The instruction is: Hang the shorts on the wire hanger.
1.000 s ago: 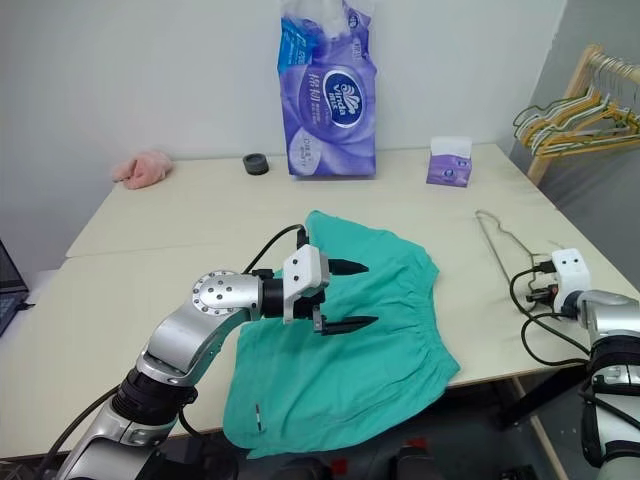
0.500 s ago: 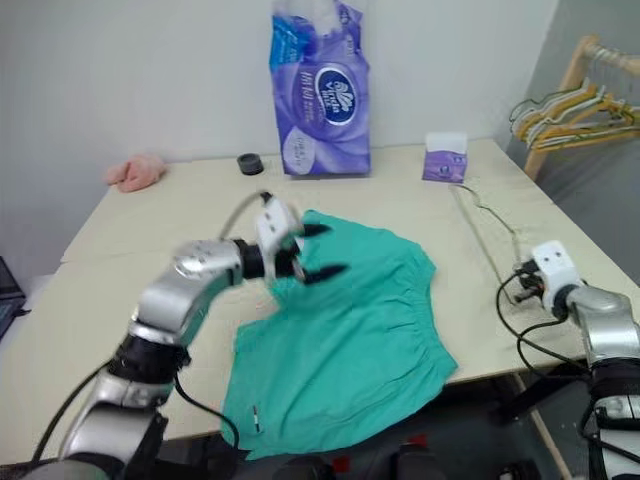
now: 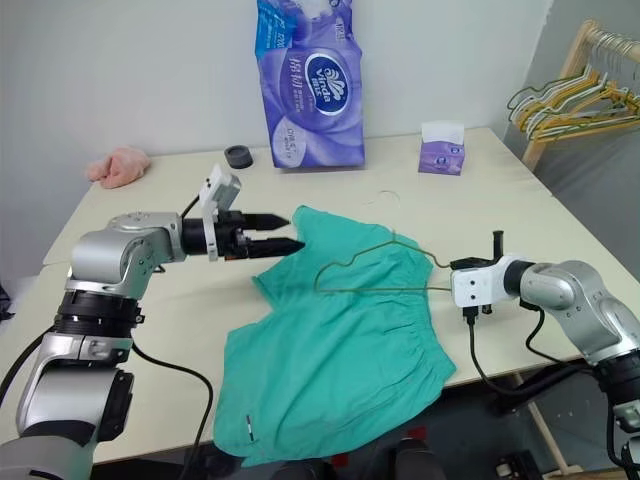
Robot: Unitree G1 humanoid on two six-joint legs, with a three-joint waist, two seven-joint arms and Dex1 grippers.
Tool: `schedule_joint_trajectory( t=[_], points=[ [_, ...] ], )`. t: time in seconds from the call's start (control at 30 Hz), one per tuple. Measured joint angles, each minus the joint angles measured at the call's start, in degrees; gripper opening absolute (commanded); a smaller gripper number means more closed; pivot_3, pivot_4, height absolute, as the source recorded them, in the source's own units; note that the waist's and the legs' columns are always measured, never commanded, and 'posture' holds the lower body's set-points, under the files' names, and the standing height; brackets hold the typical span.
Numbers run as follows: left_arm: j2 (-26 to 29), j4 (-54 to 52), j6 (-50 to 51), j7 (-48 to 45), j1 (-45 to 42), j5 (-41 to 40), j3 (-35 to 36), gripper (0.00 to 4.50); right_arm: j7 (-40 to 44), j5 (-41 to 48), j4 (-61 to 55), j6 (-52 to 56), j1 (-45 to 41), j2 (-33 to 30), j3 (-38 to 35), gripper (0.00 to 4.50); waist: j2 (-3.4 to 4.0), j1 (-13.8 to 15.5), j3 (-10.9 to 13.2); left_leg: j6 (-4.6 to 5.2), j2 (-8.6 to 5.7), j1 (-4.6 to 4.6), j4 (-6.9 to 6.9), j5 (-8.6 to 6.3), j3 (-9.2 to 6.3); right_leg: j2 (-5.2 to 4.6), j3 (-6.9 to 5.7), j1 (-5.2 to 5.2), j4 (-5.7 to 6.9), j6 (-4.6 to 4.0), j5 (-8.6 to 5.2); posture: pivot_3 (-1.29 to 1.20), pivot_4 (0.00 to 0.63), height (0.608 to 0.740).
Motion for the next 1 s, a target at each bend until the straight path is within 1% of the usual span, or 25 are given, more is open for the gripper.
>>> schedule_joint_trajectory(
  t=[0.07,0.2,0.3,0.53,0.6,0.67,0.87,1.0],
  points=[
    [0.5,-0.8,2.3,-1.9,3.3,-0.4,-1.5,4.50,-1.8,-1.7,1.5,-5.5,-2.0,0.4,0.3,0.03,-0.01,0.0,0.0,0.00,0.01,0.01,0.00,0.00,-0.01,0.00,-0.01,0.00,0.03,-0.04,-0.02,-0.06,0.068,0.740],
    [1.0,-2.9,3.8,-4.1,7.3,-0.6,-3.9,4.50,-4.4,-3.1,3.8,-11.4,-3.8,1.4,0.3,0.03,-0.34,0.3,0.2,-0.10,0.02,0.01,0.01,0.06,-0.08,0.01,-0.07,0.01,0.09,-0.10,-0.01,-0.06,0.066,0.740],
    [2.6,-5.6,4.1,-5.6,9.2,-0.6,-4.2,4.50,-5.3,-3.2,4.9,-14.1,-4.4,2.1,0.3,0.03,-0.35,0.4,0.2,-0.10,0.02,0.01,0.01,0.06,-0.06,0.00,-0.03,0.01,0.09,-0.11,-0.01,-0.06,0.061,0.740],
    [3.6,-9.3,4.2,-9.3,12.0,-1.2,-6.0,4.50,-6.2,-3.2,5.5,-16.4,-6.0,3.1,0.1,0.03,-0.35,0.4,0.2,-0.10,0.03,0.02,0.01,0.06,-0.06,0.01,-0.05,0.01,0.11,-0.13,-0.01,-0.06,0.062,0.740],
    [4.4,-9.8,3.7,-10.5,12.5,-1.1,-6.4,4.12,-6.2,-3.2,5.9,-16.7,-6.0,3.1,0.1,0.00,-0.35,0.3,0.2,-0.10,0.02,0.02,0.01,0.06,-0.05,0.01,-0.04,0.01,0.12,-0.14,-0.01,-0.06,0.062,0.740],
    [4.5,-9.8,3.0,-11.0,12.5,-1.0,-6.5,3.64,-6.1,-3.2,5.9,-16.9,-6.0,3.3,0.1,0.00,-0.35,0.3,0.2,-0.09,0.02,0.02,0.02,0.06,-0.05,0.01,-0.04,0.02,0.13,-0.14,-0.01,-0.06,0.062,0.740],
    [4.5,-9.8,2.0,-11.2,12.5,-0.8,-7.0,1.71,-6.1,-3.1,5.7,-17.1,-5.9,3.5,0.0,0.00,-0.35,0.3,0.2,-0.08,0.02,0.03,0.03,0.06,-0.05,0.01,-0.05,0.02,0.17,-0.14,-0.01,-0.07,0.061,0.740],
    [4.6,-10.2,1.3,-11.7,14.2,-0.4,-8.8,0.53,-6.0,-2.9,5.5,-17.2,-5.9,3.8,0.0,0.00,-0.34,0.3,0.2,-0.08,0.02,0.04,0.03,0.05,-0.04,0.01,-0.03,0.02,0.18,-0.14,-0.01,-0.07,0.060,0.740]
  ],
)
